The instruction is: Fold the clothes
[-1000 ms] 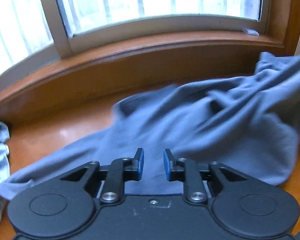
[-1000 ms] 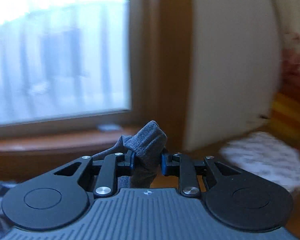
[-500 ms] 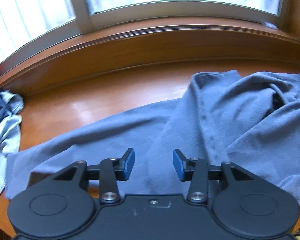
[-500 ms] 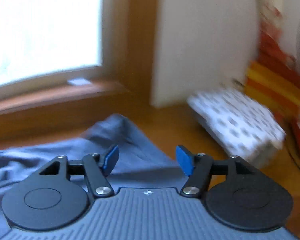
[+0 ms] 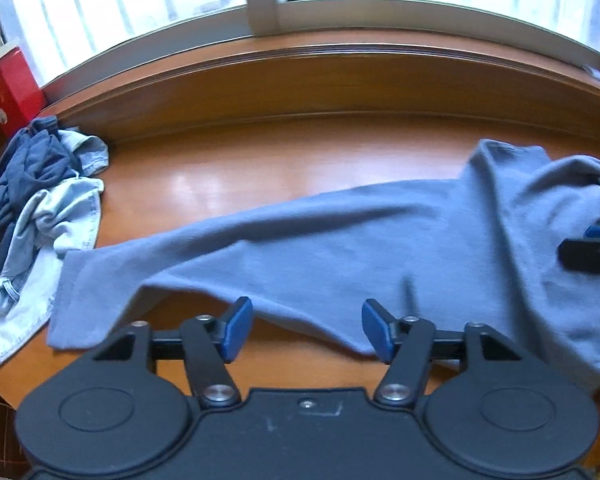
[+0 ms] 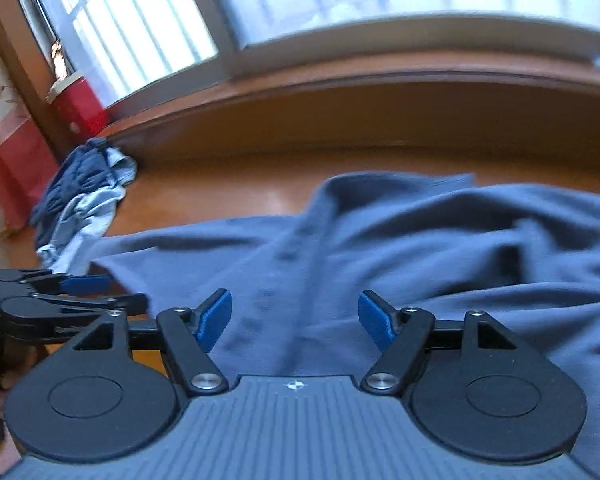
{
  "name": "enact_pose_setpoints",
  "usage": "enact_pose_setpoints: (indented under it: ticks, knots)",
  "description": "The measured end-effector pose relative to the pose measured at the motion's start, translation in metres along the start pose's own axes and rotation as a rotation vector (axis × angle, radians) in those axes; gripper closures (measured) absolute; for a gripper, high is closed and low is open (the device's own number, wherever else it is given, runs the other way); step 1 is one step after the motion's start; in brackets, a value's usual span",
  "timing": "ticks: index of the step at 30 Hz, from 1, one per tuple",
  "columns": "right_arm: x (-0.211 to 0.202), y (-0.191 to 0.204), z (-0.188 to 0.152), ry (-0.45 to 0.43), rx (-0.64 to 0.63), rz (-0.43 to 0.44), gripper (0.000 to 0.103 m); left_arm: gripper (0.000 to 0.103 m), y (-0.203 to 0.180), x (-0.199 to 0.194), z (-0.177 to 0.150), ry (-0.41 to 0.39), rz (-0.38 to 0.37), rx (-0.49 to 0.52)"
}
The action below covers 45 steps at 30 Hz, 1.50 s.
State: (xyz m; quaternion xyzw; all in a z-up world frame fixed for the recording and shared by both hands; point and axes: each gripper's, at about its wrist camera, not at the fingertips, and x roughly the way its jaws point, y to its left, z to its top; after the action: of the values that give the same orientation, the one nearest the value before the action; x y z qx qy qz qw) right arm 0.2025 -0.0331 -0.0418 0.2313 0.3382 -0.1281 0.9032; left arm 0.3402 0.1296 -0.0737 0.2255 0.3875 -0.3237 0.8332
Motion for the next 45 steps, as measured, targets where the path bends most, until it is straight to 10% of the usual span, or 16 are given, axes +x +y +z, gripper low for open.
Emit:
enact_pose_setpoints:
  ticks: [20,22,24,29,35,40,45]
  knots:
    - [0.094,0.049,0.017,0.005,0.127,-0.401,0.03,0.041,0.056,0.119,0.1,-0.056,-0.217,0.323]
    - [0.101,0.051,0.022,-0.001,0.108,-0.434,0.043,0.042,0.054,0.116,0.108,-0.085,-0.206,0.347]
    - [0.101,0.052,0.027,-0.02,0.086,-0.479,0.098,0.042,0.057,0.107,0.112,-0.129,-0.207,0.352]
    - [0.062,0.059,0.051,-0.21,0.142,-0.414,0.098,0.042,0.086,0.073,0.11,-0.186,-0.189,0.306]
    - [-0.001,0.131,0.077,-0.41,-0.104,-0.174,0.098,0.04,0.142,0.026,0.084,-0.221,-0.074,0.193]
    - [0.012,0.191,0.038,-0.265,-0.386,0.027,0.097,0.038,0.188,-0.007,0.044,-0.198,0.064,0.068]
    - [0.065,0.205,-0.024,0.028,-0.5,0.09,0.064,0.038,0.198,-0.027,0.004,-0.13,0.129,-0.008]
